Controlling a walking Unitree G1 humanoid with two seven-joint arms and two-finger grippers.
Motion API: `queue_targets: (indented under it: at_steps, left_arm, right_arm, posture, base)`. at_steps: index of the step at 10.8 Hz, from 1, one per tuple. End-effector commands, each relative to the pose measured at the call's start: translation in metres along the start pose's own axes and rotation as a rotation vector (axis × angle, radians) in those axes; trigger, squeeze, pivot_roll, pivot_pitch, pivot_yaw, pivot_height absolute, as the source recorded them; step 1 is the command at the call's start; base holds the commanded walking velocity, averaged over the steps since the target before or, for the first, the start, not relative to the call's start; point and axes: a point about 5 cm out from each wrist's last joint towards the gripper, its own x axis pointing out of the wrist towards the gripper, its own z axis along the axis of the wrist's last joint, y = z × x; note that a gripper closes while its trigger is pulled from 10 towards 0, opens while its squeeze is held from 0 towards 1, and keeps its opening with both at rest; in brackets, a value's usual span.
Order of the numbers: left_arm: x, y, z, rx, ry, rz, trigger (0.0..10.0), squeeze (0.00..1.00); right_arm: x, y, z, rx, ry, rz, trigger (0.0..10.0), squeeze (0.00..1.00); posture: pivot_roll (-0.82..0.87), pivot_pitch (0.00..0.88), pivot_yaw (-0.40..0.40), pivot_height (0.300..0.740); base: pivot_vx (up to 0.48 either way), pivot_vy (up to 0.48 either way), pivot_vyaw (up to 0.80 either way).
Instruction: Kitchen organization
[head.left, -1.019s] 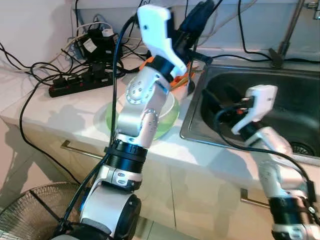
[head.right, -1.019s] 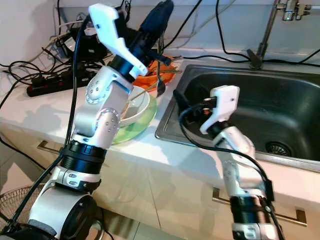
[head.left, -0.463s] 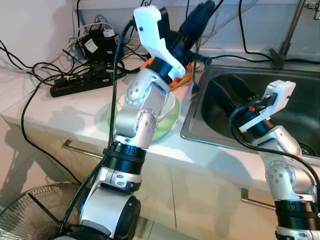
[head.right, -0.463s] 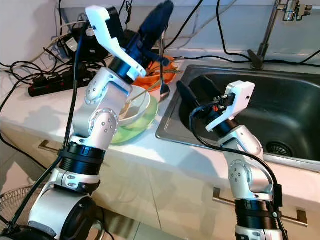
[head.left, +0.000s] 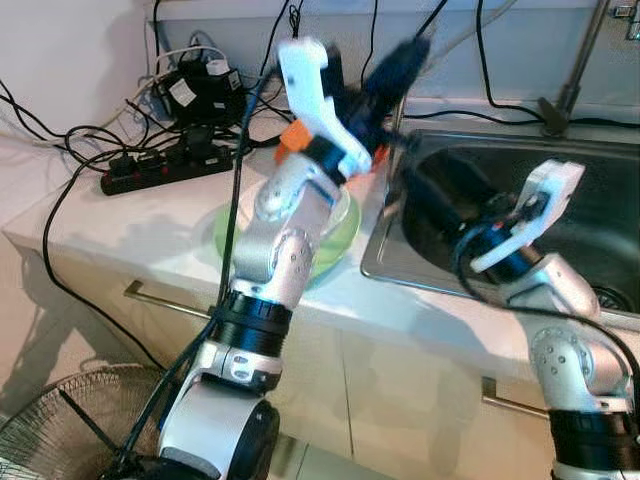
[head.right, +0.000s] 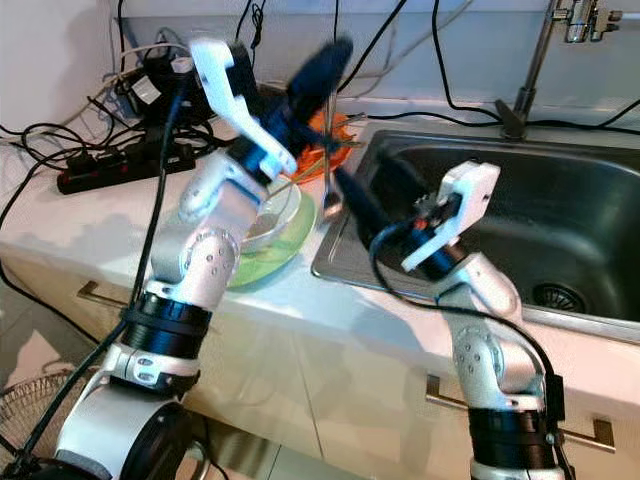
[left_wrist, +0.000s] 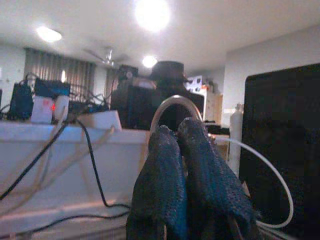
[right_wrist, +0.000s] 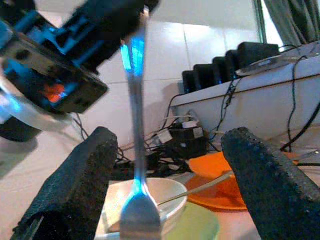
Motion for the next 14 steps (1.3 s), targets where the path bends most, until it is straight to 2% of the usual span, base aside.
queue_targets:
  at_steps: [1,3,7,9,14]
  left_arm:
    - [0.001,-0.009,-0.011,-0.063,0.004,-0.013,10.0,0.00]
    - [-0.002,-0.011,-0.021,-0.079,0.036,-0.014,10.0,0.00]
    - [-0.002,-0.019,-0.028,-0.107,0.057,-0.045,10.0,0.00]
    - [-0.002,-0.022,-0.029,-0.113,0.059,-0.058,10.0,0.00]
    - [-0.001,-0.024,-0.029,-0.120,0.060,-0.070,10.0,0.00]
  right_arm:
    - [0.003,0.007,0.001,0.001,0.000,0.040,10.0,0.00]
    - [0.006,0.013,-0.001,0.016,0.003,0.070,10.0,0.00]
    - [0.011,0.024,-0.014,0.028,0.054,0.116,10.0,0.00]
    - [0.012,0.024,-0.018,0.015,0.078,0.111,10.0,0.00]
    - [0.018,0.009,-0.036,-0.077,0.179,-0.054,10.0,0.00]
  posture:
    - [0.03,0.000,0.158,0.740]
    - [0.03,0.000,0.159,0.740]
    - [0.03,0.000,0.156,0.740]
    - [0.03,0.000,0.156,0.740]
    - [0.04,0.000,0.155,0.740]
  base:
    - [0.000,0.000,0.00]
    - [0.000,0.000,0.00]
    - [0.000,0.000,0.00]
    - [0.000,0.000,0.00]
    - [0.000,0.000,0.00]
